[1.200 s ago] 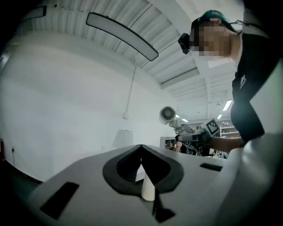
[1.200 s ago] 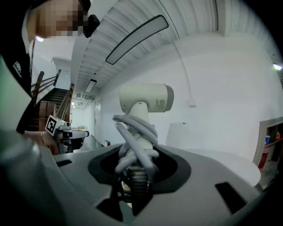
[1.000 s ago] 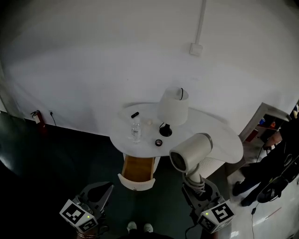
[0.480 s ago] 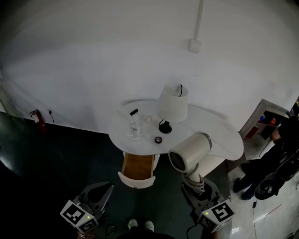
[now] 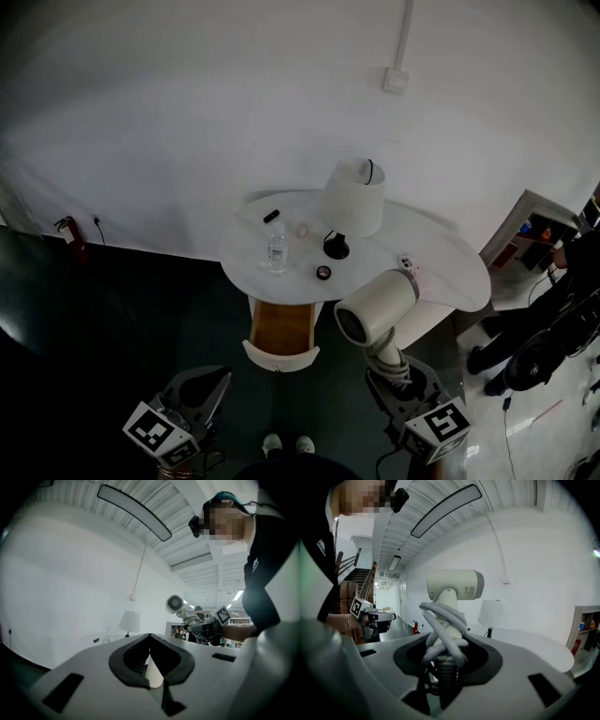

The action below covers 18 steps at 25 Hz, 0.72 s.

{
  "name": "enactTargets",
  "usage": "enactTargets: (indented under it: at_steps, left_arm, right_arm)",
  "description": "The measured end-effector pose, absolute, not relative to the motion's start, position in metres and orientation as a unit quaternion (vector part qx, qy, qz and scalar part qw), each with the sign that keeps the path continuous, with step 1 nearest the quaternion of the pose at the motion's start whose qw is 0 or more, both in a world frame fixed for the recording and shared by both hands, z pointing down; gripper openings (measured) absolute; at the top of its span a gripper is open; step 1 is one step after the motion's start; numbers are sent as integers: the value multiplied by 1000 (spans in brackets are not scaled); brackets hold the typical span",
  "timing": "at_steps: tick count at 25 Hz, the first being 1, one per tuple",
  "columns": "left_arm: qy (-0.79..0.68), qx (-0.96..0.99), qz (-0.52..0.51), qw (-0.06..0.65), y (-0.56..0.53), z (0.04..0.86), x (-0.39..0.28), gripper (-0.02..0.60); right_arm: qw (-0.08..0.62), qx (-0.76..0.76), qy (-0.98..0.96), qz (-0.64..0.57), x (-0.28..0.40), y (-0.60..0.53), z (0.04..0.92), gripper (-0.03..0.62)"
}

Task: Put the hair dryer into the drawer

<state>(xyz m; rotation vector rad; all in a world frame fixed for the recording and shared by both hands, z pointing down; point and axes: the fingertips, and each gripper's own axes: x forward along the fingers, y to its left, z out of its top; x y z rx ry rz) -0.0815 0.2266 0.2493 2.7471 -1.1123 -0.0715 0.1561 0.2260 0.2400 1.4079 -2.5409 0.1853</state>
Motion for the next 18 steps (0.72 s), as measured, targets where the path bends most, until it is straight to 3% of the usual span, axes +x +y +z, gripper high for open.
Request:
enactTargets:
  at_steps: [7,18]
  left_arm:
    - [-355,930,-33,91,230,251,-95,8]
    - [-351,927,-16,129,224,285,-104,8]
  right_arm:
    - [117,479,-867,75,130,237,249,184]
    - [220,432,-866,123,110,245,323,184]
